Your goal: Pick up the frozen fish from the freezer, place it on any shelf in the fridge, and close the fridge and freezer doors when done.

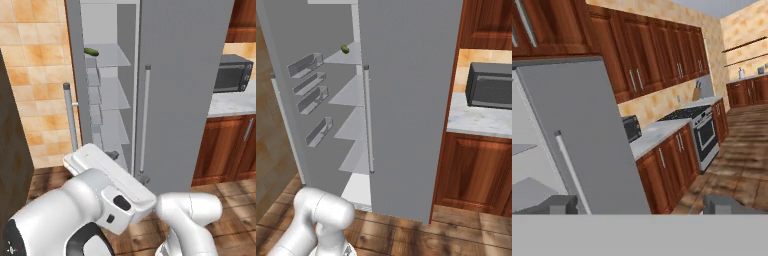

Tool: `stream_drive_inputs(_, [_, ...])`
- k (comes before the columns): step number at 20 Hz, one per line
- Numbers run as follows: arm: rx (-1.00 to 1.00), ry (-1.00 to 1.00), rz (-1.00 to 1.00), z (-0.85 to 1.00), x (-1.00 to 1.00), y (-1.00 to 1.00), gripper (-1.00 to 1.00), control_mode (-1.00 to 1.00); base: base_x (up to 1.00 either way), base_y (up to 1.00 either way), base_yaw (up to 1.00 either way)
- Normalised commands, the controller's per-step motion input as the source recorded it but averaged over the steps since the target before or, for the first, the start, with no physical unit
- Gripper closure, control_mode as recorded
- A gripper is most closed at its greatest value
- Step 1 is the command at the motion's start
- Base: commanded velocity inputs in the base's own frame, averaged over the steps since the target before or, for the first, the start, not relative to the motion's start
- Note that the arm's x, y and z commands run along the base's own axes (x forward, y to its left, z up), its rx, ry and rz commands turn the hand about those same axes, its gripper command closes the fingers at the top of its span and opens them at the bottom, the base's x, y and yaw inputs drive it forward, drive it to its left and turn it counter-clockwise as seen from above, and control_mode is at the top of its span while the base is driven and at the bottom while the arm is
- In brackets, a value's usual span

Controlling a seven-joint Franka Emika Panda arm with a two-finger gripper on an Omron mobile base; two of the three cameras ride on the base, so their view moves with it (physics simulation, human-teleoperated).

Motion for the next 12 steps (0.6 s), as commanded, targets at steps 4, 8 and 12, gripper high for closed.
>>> stream_drive_inputs(4, [-0.06,0.0,-0.07,-0.23,0.38,0.36,-1.0,-1.0,0.0,0.0,0.0])
stream_drive_inputs(8, [-0.1,0.0,0.01,-0.18,0.58,0.35,-1.0,-1.0,0.0,0.0,0.0])
stream_drive_inputs(12, [-0.11,0.0,0.16,-0.17,0.58,0.23,-1.0,-1.0,0.0,0.0,0.0])
